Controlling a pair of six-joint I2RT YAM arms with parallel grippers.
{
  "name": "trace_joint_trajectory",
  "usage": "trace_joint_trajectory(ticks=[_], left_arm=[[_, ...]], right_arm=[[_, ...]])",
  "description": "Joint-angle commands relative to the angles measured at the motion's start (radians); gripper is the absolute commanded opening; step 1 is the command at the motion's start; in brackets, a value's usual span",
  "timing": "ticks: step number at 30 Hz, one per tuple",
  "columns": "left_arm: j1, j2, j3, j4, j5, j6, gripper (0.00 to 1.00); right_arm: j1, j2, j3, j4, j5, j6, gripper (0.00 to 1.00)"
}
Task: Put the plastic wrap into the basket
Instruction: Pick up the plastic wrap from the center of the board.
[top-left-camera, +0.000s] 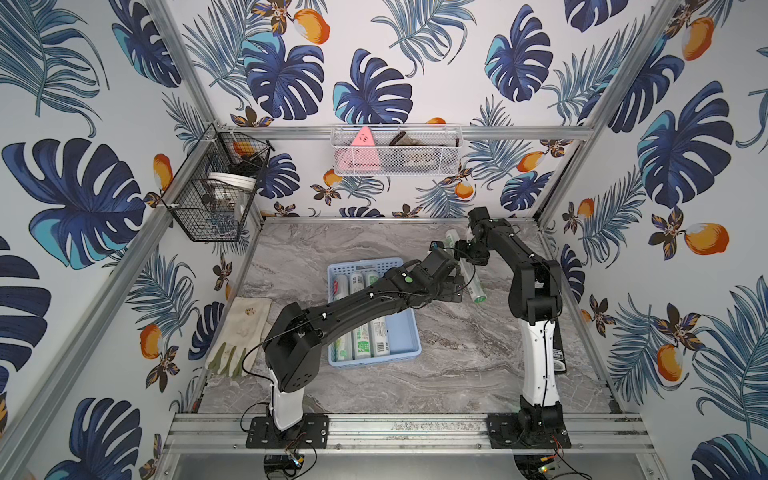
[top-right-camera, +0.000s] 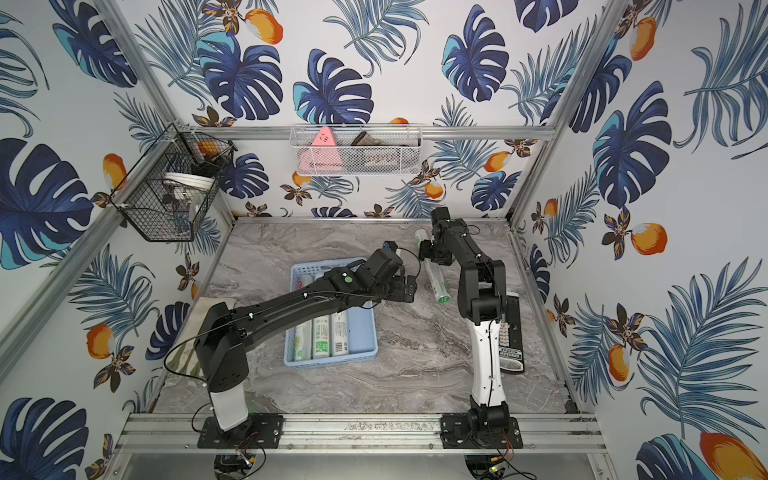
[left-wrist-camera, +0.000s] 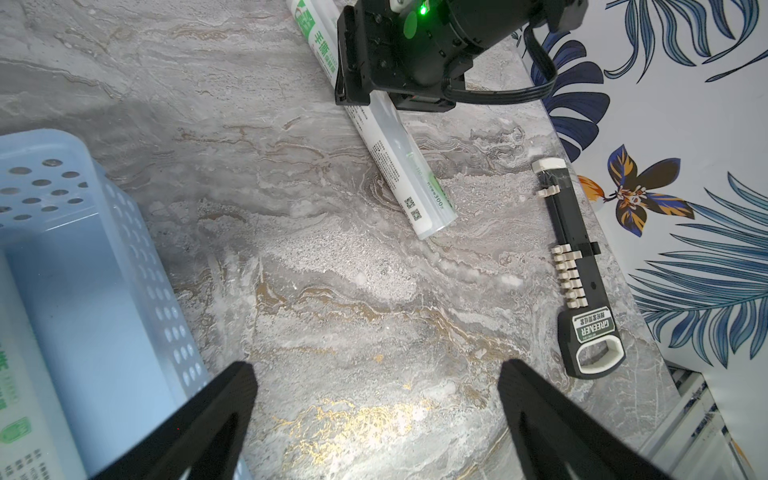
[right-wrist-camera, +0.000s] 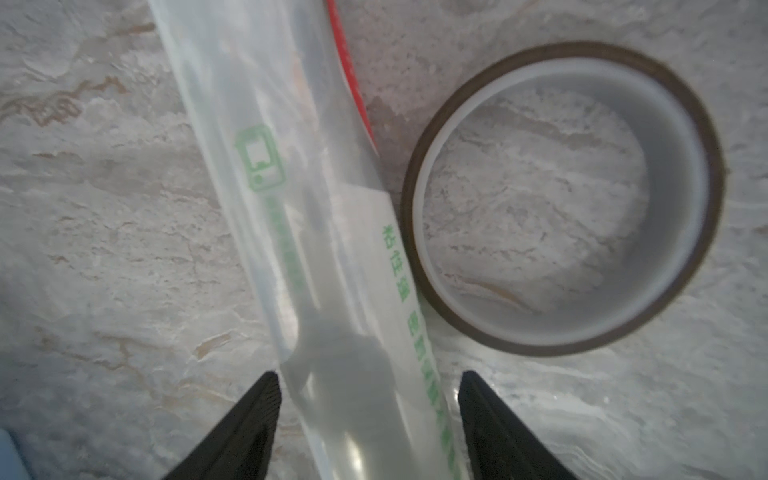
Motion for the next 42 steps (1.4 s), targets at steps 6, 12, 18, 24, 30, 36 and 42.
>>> trace_joint_trajectory(ticks=[6,12,18,24,30,36,42], left_arm=[[0.001,-0.028,-0.026,0.004,-0.019,-0.006,0.99],[0.0,-0.038,-0.032,0.002,-0.027,-0.006,0.99],[0.001,-0.044,-0.035,-0.002,-0.03,-0.003,0.99],[0.002,-0.06,-0.044,-0.01,-0.046,0.0,0.99],[0.003,-0.102,-0.07,-0.016,-0.086,0.001,0.99],[0.013,-0.171,-0.132,-0.017,-0.141,-0.008,0.99],[0.029,-0.254,-0.213,-0.005,-0.185,-0.024,0.99]], right_arm=[[0.043,0.043,0.029,-0.056,0.057,-0.024,0.64],[0.067,0.072,0.049,-0.072,0.093,-0.032,0.61],[0.071,0.068,0.04,-0.077,0.097,-0.031,0.53],[0.09,-0.005,0.001,-0.064,0.068,-0.029,0.4],[0.12,-0.128,-0.09,-0.024,0.027,-0.01,0.33],[0.171,-0.297,-0.271,0.066,0.018,0.046,0.31],[0.206,-0.462,-0.407,0.127,-0.026,0.113,0.31]])
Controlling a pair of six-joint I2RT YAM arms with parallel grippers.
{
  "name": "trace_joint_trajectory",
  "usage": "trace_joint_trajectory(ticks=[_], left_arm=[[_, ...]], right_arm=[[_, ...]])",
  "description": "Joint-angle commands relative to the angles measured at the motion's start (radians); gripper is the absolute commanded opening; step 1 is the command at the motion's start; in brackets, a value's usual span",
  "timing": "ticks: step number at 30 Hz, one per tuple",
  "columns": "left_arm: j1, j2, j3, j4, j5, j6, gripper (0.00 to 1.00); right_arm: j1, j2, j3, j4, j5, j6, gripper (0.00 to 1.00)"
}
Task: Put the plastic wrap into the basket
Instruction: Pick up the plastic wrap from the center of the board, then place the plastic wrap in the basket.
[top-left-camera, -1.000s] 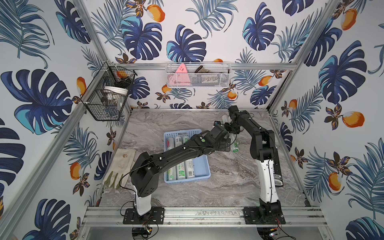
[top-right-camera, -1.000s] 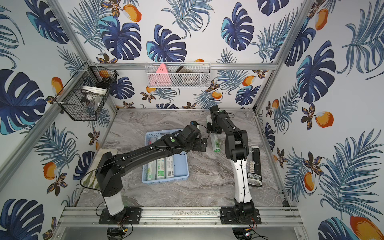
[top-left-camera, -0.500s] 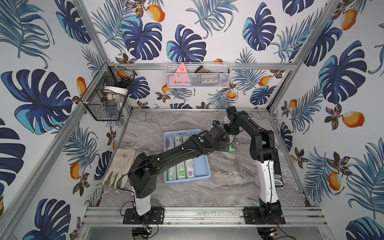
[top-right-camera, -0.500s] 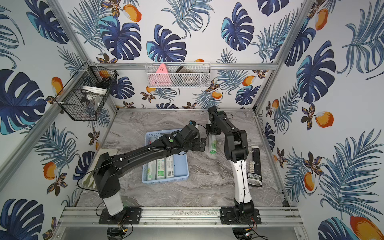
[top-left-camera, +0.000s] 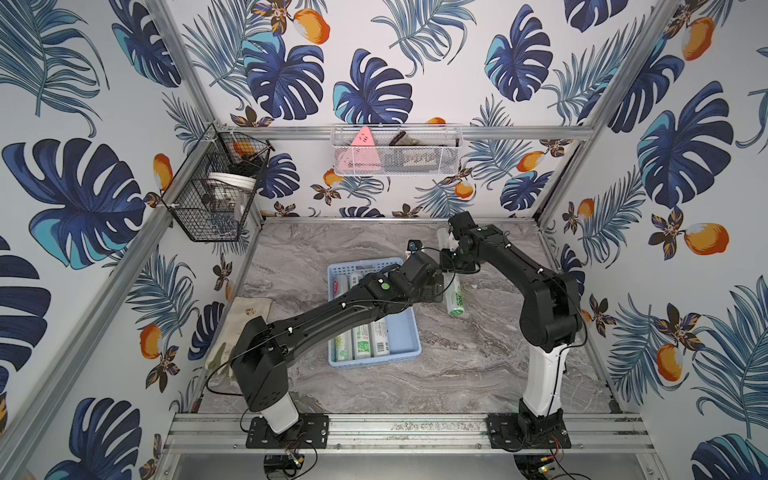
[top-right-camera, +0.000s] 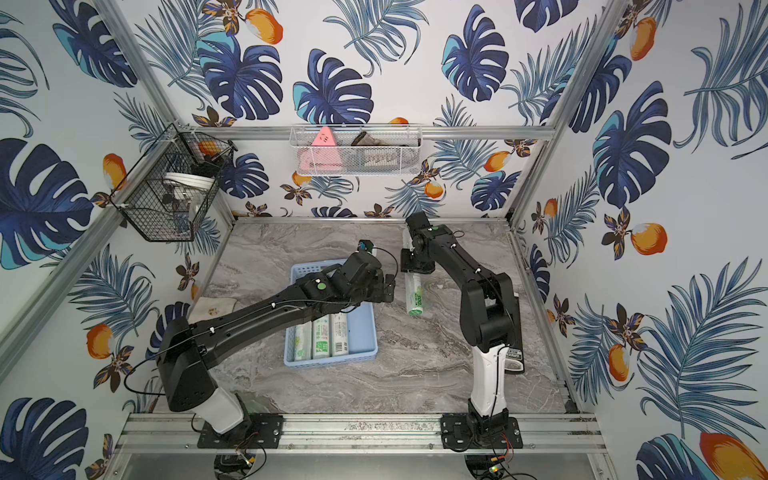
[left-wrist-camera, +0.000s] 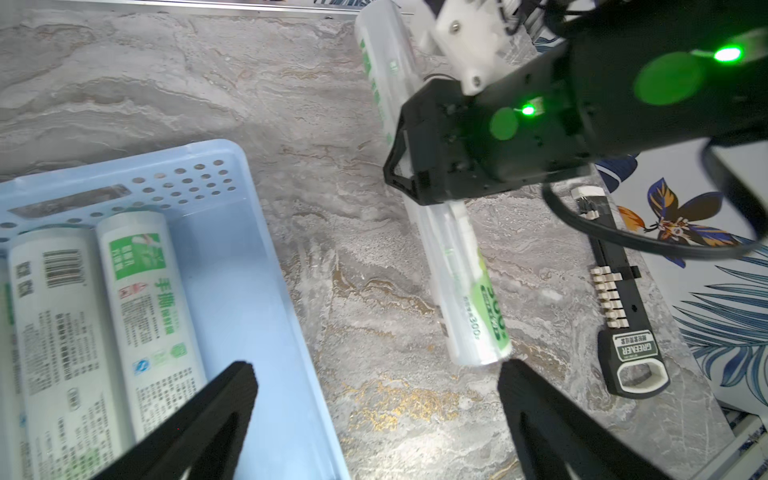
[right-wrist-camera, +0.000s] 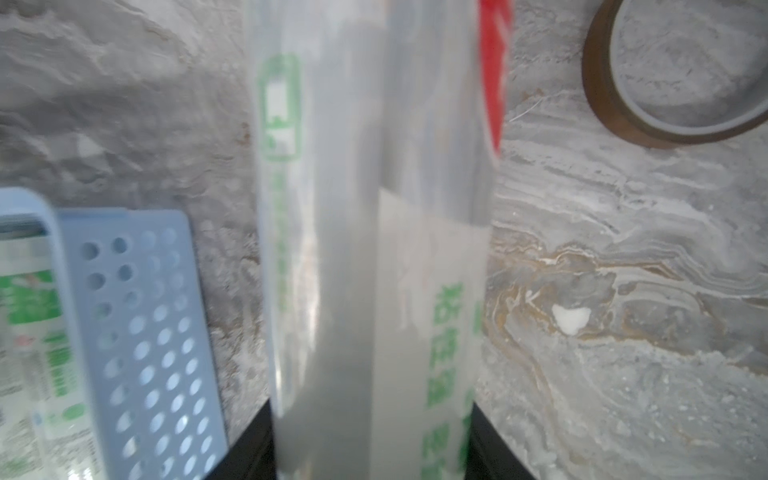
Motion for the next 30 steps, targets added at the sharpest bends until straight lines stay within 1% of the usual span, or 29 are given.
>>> trace_joint_trajectory(ticks=[1,2,4,9,12,18,23,25,30], left_arm=[[0.009,-0.043,-0.033,0.011,-0.051,-0.019,0.99],[0.013,-0.057,-0.047,0.011,-0.056,-0.021,0.99],[0.018,-0.08,-0.072,0.013,-0.075,-0.029,0.99],[0.035,-0.147,-0.132,0.013,-0.118,-0.056,0.99],[0.039,-0.205,-0.176,0.0,-0.195,-0.101,0.99],[0.064,-0.325,-0.273,0.011,-0.271,-0.138,0.99],[0.093,-0.396,-0.327,-0.008,-0.304,-0.158,0.99],[0.103,-0.414,-0.344,-0.01,-0.305,-0.165,0.99],[0.126,-0.434,-0.354,-0.028,-0.301,-0.171,0.99]], right_arm=[[0.016,-0.07,-0.042,0.087,-0.046,0.067,0.31],[0.027,-0.09,-0.055,0.092,-0.057,0.072,0.31],[0.053,-0.123,-0.071,0.094,-0.035,0.082,0.31],[0.107,-0.184,-0.076,0.095,-0.048,0.109,0.31],[0.162,-0.211,-0.091,0.104,-0.071,0.127,0.31],[0.253,-0.23,-0.136,0.132,-0.109,0.184,0.31],[0.306,-0.232,-0.15,0.159,-0.142,0.226,0.31],[0.324,-0.228,-0.144,0.159,-0.134,0.229,0.31],[0.335,-0.221,-0.142,0.16,-0.129,0.238,0.31]])
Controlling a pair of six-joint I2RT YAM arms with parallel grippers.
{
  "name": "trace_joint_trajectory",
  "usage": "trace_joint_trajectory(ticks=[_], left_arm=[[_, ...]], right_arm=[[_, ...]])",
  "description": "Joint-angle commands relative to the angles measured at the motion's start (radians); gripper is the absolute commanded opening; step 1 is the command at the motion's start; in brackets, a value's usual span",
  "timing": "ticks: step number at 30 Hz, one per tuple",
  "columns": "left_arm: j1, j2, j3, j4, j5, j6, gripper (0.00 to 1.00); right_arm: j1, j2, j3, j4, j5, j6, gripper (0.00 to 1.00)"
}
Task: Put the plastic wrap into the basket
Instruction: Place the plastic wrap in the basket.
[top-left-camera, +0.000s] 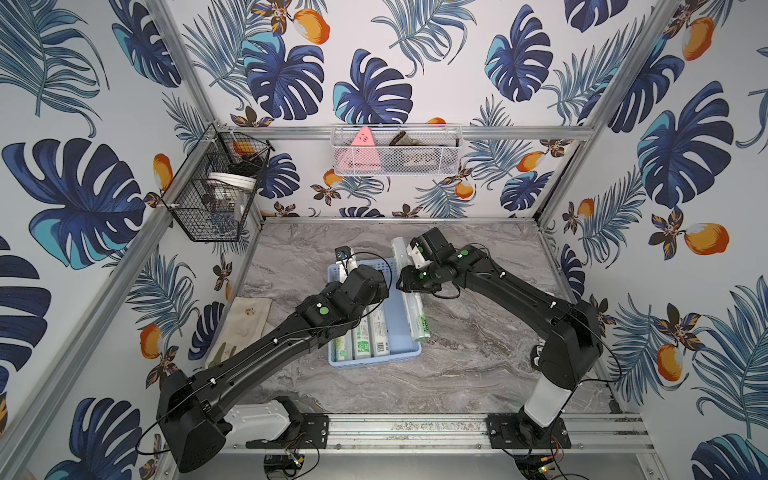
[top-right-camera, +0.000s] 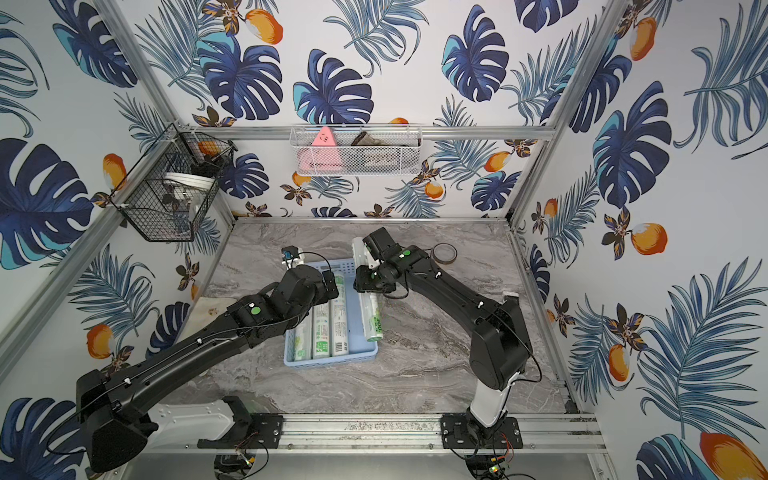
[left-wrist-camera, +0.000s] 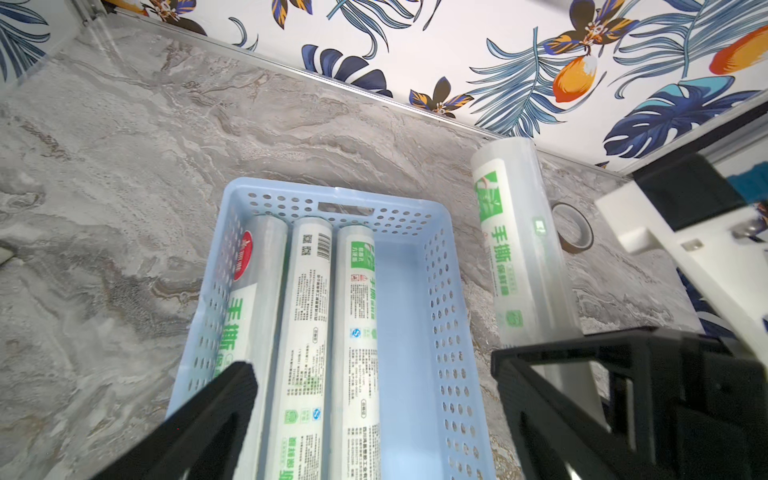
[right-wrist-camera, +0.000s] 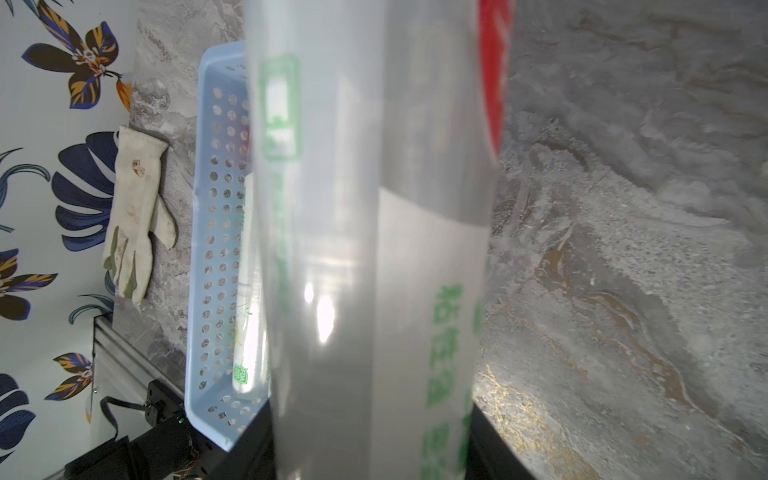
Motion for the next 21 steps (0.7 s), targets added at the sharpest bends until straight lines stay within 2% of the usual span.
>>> trace_joint_trajectory(ticks=[1,21], left_arm=[[0.008,-0.013,-0.004,-0.016,-0.022,-0.015,0.99],[0.076,-0.038,-0.058,-0.034,0.046,-0.047,0.99]], right_arm=[[0.005,0.0,0.006,0.053,-0.001,0.022,0.31],[0.084,0.046,-0.019,0.07,-0.017,0.084,0.32]])
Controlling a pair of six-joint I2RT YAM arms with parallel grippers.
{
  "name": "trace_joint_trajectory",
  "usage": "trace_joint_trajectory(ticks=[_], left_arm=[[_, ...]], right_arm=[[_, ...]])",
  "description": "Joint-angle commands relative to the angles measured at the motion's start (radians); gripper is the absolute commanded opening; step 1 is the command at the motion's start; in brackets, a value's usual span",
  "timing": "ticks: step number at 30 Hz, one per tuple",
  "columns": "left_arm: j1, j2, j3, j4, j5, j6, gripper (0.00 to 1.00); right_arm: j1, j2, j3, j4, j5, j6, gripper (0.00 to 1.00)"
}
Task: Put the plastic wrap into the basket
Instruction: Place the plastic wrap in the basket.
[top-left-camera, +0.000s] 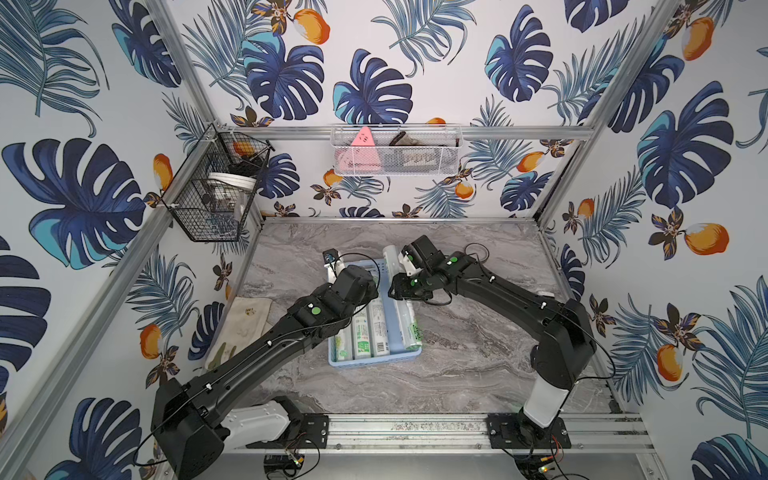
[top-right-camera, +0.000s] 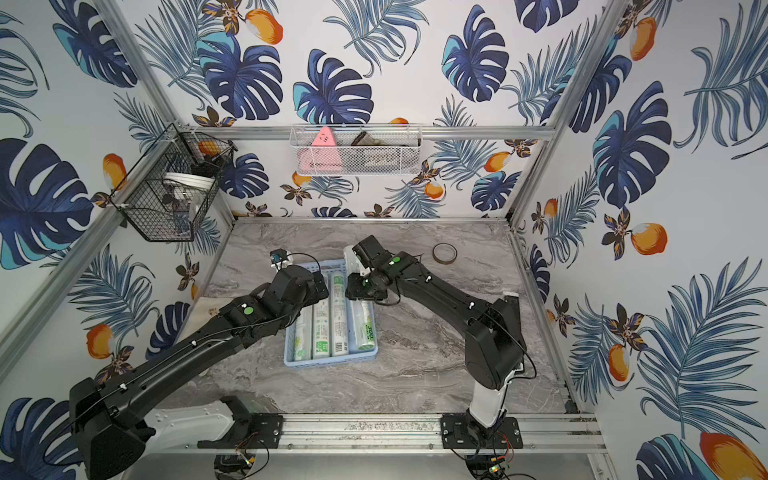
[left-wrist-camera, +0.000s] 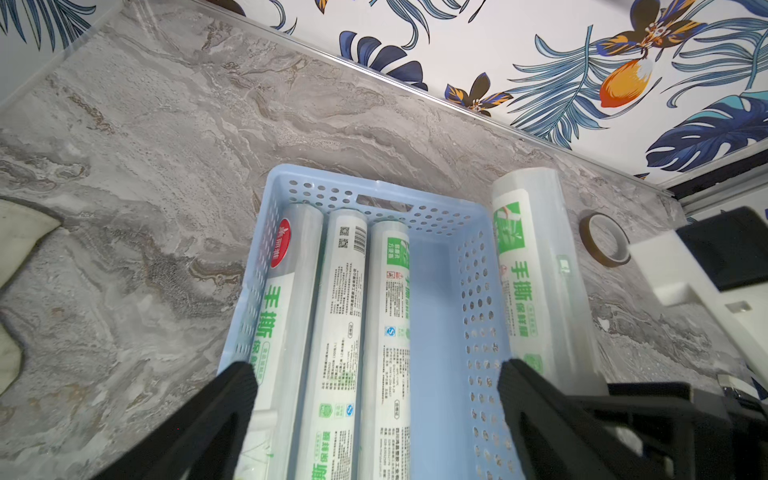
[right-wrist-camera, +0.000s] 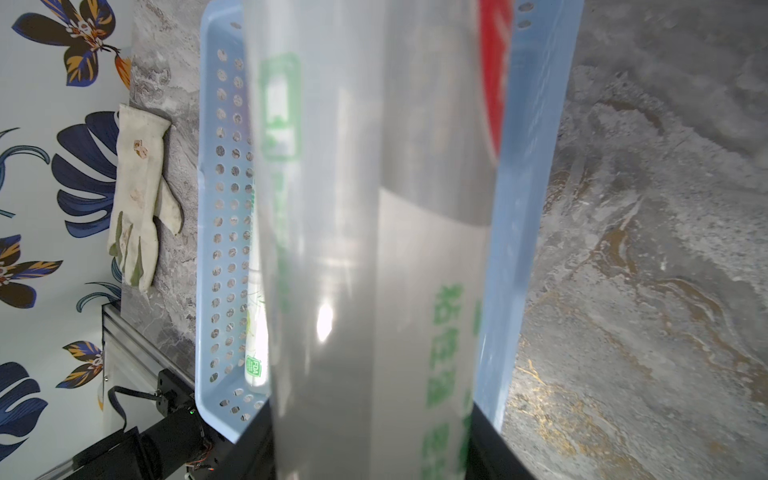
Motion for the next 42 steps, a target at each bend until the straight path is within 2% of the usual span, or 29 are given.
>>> trace_joint_trajectory(ticks=[1,5,12,20,30,33,42], left_arm=[[0.004,-0.005,-0.009,-0.001,0.017,-0.025,0.99],[0.004,-0.003,-0.013,0.004,0.025,-0.028,0.99],[0.006,-0.002,-0.012,0.004,0.037,-0.021,0.99],[0.005,-0.003,-0.026,0.011,0.044,-0.025,0.99],[0.007,-0.006,-0.03,0.016,0.047,-0.024,0.99],[0.008,-0.001,-0.027,0.021,0.051,-0.02,0.99],[0.009,-0.003,-0.015,0.009,0.042,-0.013,0.99]], right_arm=[[0.012,0.022,0.005,0.035,-0.015,0.029,0.32],[0.025,0.062,0.009,0.042,0.0,0.052,0.32],[0.031,0.166,0.057,0.0,0.097,0.073,0.32],[0.039,0.265,0.104,-0.01,0.153,0.052,0.33],[0.038,0.316,0.174,-0.019,0.205,0.038,0.33],[0.038,0.318,0.175,-0.015,0.248,0.036,0.34],[0.039,0.337,0.142,-0.012,0.248,0.056,0.38]])
